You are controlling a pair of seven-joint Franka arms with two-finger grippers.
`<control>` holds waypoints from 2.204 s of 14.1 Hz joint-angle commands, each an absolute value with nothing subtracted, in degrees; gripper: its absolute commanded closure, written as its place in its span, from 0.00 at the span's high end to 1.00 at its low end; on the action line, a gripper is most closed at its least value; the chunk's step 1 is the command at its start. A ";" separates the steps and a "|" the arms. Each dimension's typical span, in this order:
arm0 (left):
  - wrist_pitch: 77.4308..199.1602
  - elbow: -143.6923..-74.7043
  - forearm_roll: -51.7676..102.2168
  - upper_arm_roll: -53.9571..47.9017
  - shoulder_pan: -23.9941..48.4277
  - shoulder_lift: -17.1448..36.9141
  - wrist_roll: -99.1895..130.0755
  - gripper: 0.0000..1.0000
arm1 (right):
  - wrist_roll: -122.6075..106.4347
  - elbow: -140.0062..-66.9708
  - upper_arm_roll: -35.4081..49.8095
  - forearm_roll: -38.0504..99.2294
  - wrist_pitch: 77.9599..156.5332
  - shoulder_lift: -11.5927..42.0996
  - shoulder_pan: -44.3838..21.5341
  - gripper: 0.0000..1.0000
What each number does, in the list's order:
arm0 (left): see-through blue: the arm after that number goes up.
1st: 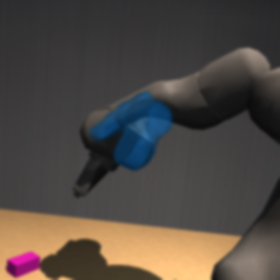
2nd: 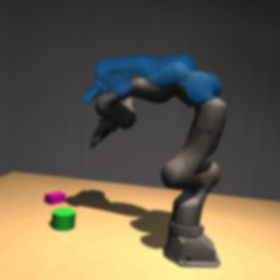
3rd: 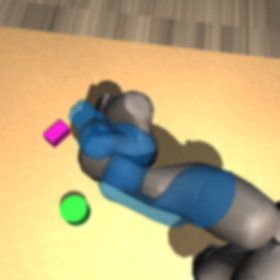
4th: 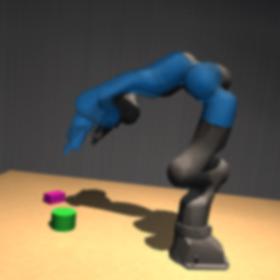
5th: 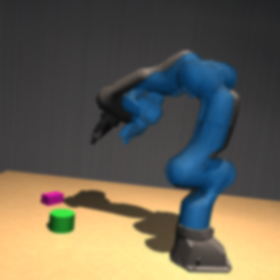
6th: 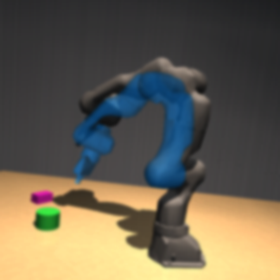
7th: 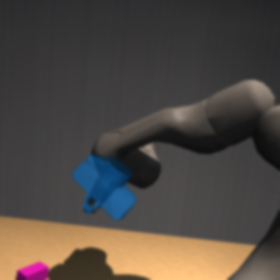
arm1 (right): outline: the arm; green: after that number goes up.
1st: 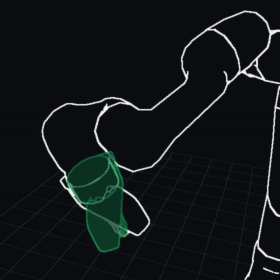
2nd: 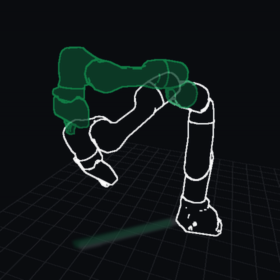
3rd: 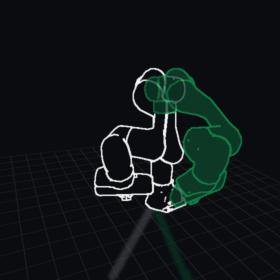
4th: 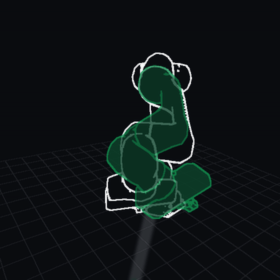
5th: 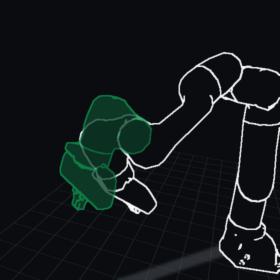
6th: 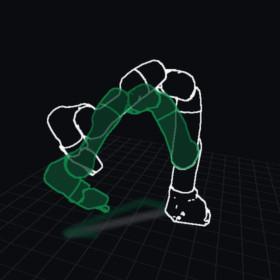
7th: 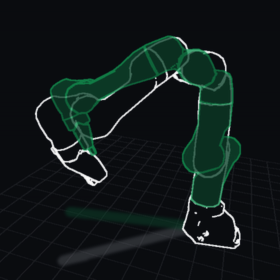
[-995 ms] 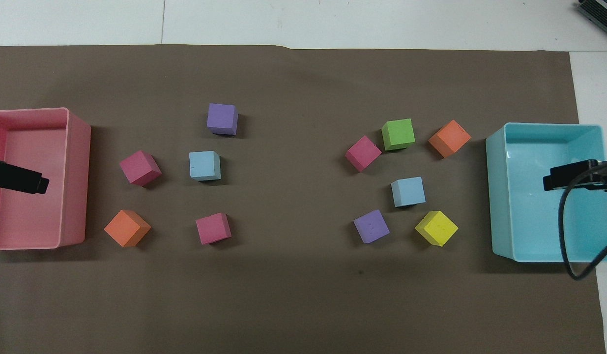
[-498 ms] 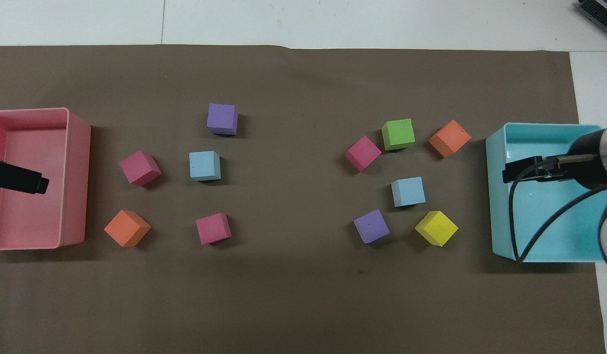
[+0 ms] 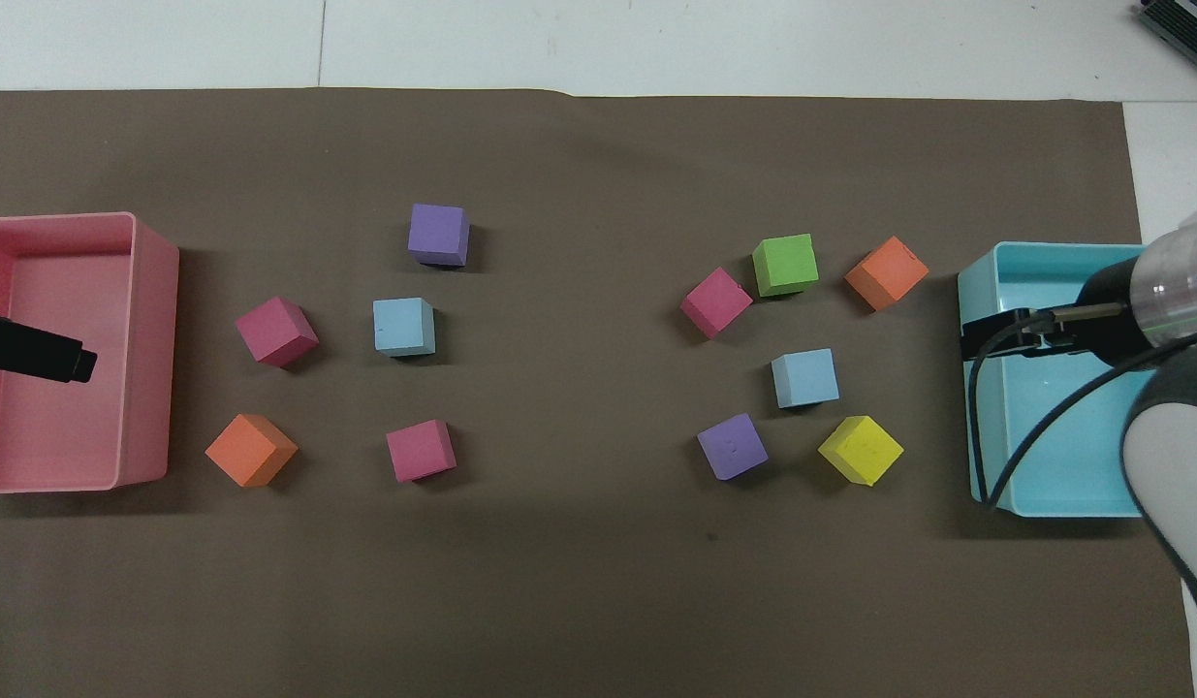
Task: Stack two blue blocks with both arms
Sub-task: 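Reach the right gripper toward the light blue cube among the cubes, then grasp the light blue cube with the right gripper and lift it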
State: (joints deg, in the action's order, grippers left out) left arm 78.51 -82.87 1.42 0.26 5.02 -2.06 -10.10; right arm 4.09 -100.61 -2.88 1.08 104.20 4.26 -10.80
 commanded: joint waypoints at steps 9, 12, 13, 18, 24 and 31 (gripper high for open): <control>78.75 -83.06 1.49 0.62 5.45 -2.64 -9.93 1.00 | 10.10 -114.94 -2.90 1.76 124.08 9.75 -15.38 1.00; 78.75 -83.14 1.49 0.62 5.45 -2.55 -9.93 1.00 | 10.46 -119.17 -2.90 1.85 128.75 9.84 -15.38 1.00; 78.75 -83.06 1.49 0.62 5.54 -2.55 -9.93 1.00 | 10.81 -119.27 -2.90 1.93 129.11 10.28 -15.38 1.00; 78.75 -83.14 1.49 0.62 5.45 -2.55 -9.84 1.00 | 11.34 -120.32 -2.90 1.93 130.25 11.69 -15.12 1.00; 78.66 -83.14 1.49 0.62 5.54 -2.64 -9.93 1.00 | 11.16 -122.26 -2.90 1.93 132.98 12.48 -15.12 1.00; 78.75 -83.14 1.49 0.62 5.54 -2.64 -9.93 1.00 | 11.42 -123.31 -2.90 1.93 134.73 13.10 -15.38 1.00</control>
State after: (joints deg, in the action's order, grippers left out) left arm 78.51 -82.87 1.43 0.26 5.02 -2.06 -10.10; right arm 10.19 -122.08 -3.21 1.11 132.83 13.28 -15.58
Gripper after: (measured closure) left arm 0.000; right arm 0.000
